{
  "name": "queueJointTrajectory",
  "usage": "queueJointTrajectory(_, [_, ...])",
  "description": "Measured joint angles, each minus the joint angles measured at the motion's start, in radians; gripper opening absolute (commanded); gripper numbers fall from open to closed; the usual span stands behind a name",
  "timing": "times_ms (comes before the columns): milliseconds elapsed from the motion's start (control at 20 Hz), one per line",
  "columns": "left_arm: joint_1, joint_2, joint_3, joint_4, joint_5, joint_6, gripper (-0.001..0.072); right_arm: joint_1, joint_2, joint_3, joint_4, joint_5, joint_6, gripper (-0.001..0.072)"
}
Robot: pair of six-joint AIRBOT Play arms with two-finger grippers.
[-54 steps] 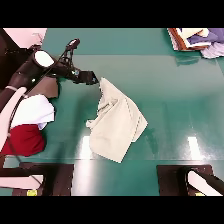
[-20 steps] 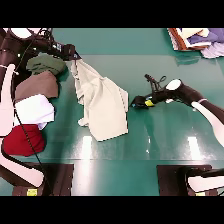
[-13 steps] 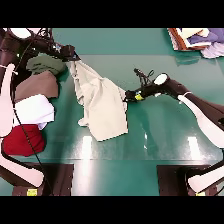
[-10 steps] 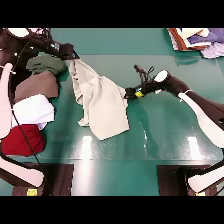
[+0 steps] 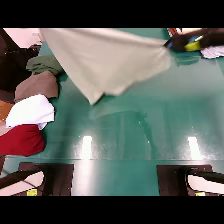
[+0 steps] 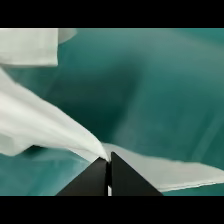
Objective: Fold the shirts.
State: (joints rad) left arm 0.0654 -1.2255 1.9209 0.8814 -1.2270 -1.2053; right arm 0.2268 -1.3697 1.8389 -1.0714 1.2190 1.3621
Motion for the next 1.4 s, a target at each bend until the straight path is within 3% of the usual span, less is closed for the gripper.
queueJointTrajectory(350, [0.004,0.312,0.000,-0.008,-0.016,0.008,0.0024,-0.050,0.216,0.212,-0.067,0.039,0.006,0.0015])
queueJointTrajectory(650, [0.004,0.401,-0.053,-0.007,-0.051,0.009,0.0024,-0.055,0.314,0.198,-0.174,0.043,0.010,0.0015])
queueJointTrajectory(850, [0.004,0.407,-0.322,0.001,-0.069,0.009,0.0024,-0.044,0.249,0.078,-0.199,0.136,0.032,0.0015])
queueJointTrajectory(1050, [0.004,0.409,-0.753,0.008,-0.045,0.027,0.0024,0.000,0.109,-0.102,-0.216,0.243,0.040,0.0015])
queueJointTrajectory(1250, [0.005,0.410,-1.134,0.008,0.041,0.080,0.0025,0.048,-0.009,-0.284,-0.217,0.251,0.043,0.0015])
queueJointTrajectory(1400, [0.005,0.411,-1.289,0.004,0.066,0.100,0.0027,0.066,-0.053,-0.375,-0.214,0.238,0.044,0.0015])
